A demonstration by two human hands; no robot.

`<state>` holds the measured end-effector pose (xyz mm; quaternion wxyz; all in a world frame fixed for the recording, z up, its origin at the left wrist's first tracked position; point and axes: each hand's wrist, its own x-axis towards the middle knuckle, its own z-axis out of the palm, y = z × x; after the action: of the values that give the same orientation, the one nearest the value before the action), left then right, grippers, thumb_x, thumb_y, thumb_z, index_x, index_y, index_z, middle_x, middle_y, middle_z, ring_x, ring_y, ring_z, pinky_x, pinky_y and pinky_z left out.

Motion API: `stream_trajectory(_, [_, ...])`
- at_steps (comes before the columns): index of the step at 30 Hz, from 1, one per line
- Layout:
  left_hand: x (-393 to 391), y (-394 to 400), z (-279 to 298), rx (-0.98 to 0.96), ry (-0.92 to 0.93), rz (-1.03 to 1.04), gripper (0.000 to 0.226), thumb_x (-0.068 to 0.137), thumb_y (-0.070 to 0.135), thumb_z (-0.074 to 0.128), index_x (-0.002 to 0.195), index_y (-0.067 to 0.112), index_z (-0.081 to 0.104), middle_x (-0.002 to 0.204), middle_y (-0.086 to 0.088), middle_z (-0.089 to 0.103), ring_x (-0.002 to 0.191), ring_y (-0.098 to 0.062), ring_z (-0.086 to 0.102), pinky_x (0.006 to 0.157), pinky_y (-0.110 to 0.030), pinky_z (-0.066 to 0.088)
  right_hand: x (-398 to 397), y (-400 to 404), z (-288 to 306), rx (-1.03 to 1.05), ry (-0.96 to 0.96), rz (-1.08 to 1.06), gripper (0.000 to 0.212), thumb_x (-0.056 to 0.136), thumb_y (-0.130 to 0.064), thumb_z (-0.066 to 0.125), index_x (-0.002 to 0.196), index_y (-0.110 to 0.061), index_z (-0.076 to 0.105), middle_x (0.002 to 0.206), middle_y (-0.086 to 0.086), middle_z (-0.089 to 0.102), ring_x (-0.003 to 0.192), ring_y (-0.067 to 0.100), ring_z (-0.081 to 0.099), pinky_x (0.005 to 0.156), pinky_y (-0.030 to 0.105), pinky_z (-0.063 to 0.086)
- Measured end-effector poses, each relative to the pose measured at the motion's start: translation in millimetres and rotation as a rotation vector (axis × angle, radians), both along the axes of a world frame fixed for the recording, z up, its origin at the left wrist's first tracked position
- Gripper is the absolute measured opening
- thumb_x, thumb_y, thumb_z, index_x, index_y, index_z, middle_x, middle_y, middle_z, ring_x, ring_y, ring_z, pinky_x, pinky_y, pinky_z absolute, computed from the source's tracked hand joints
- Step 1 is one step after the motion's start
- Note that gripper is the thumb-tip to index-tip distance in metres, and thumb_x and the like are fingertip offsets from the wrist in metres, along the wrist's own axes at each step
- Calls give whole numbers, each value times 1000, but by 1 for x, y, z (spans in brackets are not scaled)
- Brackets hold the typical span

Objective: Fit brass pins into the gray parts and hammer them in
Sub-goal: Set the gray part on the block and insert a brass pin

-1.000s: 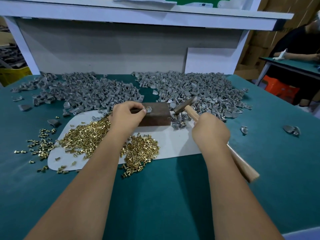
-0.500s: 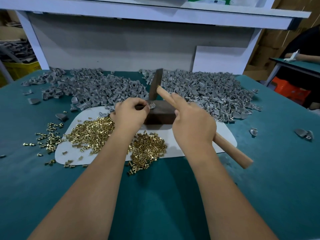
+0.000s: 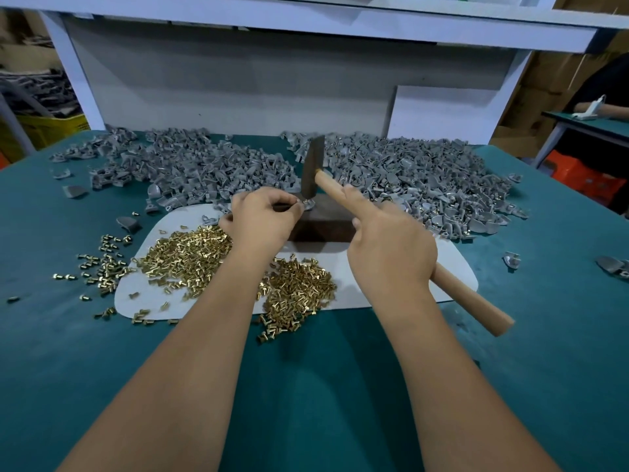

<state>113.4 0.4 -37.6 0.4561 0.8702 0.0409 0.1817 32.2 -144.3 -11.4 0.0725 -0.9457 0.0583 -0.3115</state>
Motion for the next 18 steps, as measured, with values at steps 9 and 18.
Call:
stream_trajectory(9, [1, -1, 1, 3, 14, 6, 8, 84, 43, 73, 78, 41, 69, 104, 21, 64, 129, -15, 35, 95, -40, 18, -3, 1, -4, 23, -56, 22, 57, 87, -15, 61, 138, -38, 45, 85, 6, 59, 64, 20, 37, 54, 29, 25])
stream_trajectory(18, [-5, 1, 3, 8, -3, -74, 4, 88, 40, 71, 84, 39, 69, 109, 20, 61, 130, -15, 30, 93, -37, 17, -2, -4, 0, 127, -60, 11, 57, 93, -17, 52, 142, -41, 36, 84, 0, 45, 64, 20, 38, 53, 28, 25])
